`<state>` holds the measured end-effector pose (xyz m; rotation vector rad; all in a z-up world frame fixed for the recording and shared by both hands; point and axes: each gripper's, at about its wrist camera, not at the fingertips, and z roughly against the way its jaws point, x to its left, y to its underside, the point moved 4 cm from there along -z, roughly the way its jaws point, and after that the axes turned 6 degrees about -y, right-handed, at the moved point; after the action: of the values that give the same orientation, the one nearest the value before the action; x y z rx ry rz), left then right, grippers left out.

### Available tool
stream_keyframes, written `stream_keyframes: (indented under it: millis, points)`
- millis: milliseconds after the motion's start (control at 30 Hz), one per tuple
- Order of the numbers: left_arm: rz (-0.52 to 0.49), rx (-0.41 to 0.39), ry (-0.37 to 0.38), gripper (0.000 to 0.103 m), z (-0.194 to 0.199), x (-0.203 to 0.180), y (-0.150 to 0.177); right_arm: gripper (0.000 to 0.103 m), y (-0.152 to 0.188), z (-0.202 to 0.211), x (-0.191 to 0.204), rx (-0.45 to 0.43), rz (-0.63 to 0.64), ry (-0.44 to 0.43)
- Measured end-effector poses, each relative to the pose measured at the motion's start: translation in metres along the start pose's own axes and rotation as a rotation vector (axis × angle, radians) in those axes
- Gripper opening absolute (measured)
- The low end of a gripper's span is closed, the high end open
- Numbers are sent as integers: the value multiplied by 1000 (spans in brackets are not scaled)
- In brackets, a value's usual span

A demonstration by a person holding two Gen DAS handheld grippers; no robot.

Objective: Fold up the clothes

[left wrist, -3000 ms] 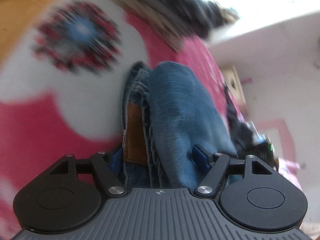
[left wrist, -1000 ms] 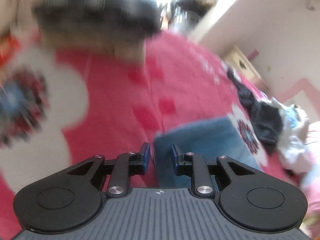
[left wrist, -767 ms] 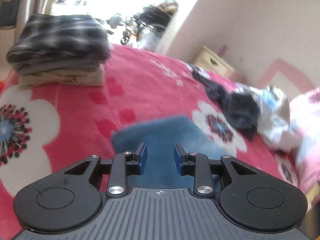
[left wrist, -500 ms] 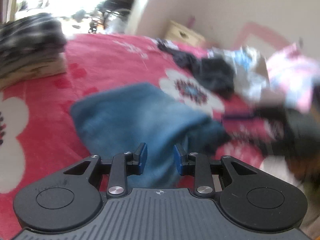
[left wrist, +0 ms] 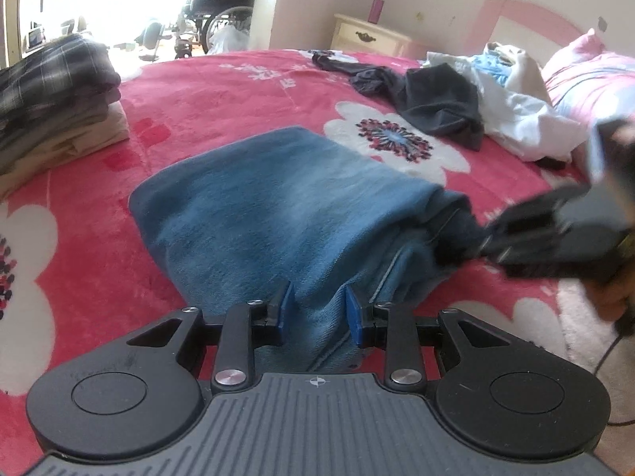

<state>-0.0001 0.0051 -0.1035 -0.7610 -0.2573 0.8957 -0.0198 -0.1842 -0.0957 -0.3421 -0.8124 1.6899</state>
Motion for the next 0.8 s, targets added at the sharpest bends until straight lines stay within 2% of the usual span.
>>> stream_keyframes:
  millis: [67, 133, 233, 367, 533, 567, 600, 667, 767, 800]
  points:
    - [-16, -6, -13, 29, 0, -2, 0, 11, -16, 19, 3, -64, 64, -8]
    - [-52, -14, -31, 29, 2, -6, 1, 11, -27, 28, 8, -96, 166, 21]
    - [-118, -26, -57, 29, 3, -14, 1, 12, -27, 15, 19, -48, 426, 93]
    - [-162, -27, -69, 29, 3, -17, 3, 12, -10, 0, 35, 9, 673, 135]
    - [-221, -25, -76, 31, 6, -19, 5, 28, 13, -18, 54, 80, 967, 178]
    - [-230, -27, -78, 33, 7, -19, 6, 30, 15, -19, 57, 84, 996, 179]
    - [-237, -29, -79, 33, 7, -19, 6, 39, 16, -20, 58, 78, 1009, 179]
    - [-239, -32, -80, 33, 6, -19, 7, 43, 16, -26, 57, 68, 1030, 209]
    - [-238, -36, -85, 33, 6, -20, 7, 37, 4, -33, 48, 55, 969, 238]
    - [-242, -39, -88, 33, 6, -21, 7, 26, -3, -34, 44, 44, 929, 240]
